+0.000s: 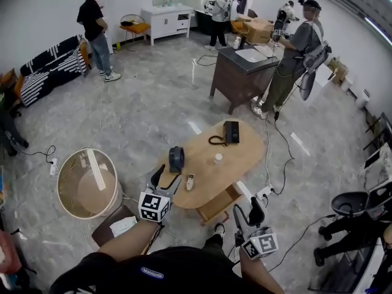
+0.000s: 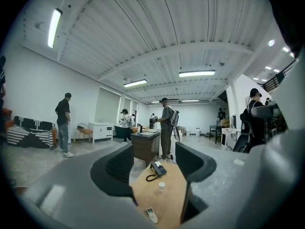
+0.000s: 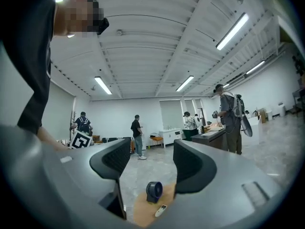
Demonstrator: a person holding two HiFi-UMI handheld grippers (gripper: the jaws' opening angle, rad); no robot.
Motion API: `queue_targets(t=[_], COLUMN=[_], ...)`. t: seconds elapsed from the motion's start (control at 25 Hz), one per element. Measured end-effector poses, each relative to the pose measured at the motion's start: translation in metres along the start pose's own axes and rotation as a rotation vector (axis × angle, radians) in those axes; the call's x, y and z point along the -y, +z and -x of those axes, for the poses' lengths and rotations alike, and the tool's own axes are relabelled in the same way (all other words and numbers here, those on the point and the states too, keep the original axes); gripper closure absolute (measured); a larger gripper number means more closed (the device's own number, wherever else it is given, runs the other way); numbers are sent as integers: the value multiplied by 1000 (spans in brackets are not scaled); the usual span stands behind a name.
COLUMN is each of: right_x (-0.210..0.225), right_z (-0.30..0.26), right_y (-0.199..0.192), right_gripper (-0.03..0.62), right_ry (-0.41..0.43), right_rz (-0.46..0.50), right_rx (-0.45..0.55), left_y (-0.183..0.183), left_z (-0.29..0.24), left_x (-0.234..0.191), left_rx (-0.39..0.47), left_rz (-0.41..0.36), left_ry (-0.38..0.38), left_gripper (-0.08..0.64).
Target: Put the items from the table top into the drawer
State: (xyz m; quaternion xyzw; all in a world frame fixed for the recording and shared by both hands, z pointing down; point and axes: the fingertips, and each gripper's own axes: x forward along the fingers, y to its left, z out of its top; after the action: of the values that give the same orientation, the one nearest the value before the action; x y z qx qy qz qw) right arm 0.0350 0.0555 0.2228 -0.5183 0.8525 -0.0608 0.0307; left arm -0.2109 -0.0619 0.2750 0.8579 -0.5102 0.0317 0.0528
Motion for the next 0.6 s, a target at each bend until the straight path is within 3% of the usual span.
queue_targets(t=[0.28, 0.6], right_x=[66, 174], right_z=[-57, -113], right_y=[-16, -20], right_gripper=[301, 301], right_ry=[129, 173], right_rz=[-36, -41], right_rx=[1, -7], left_y=[-21, -58], left_z=[-46, -118], left_x=[3, 24], left_rx=[-21, -39], left_rz=[-14, -19], left_ry=[110, 176], left_gripper=[278, 280])
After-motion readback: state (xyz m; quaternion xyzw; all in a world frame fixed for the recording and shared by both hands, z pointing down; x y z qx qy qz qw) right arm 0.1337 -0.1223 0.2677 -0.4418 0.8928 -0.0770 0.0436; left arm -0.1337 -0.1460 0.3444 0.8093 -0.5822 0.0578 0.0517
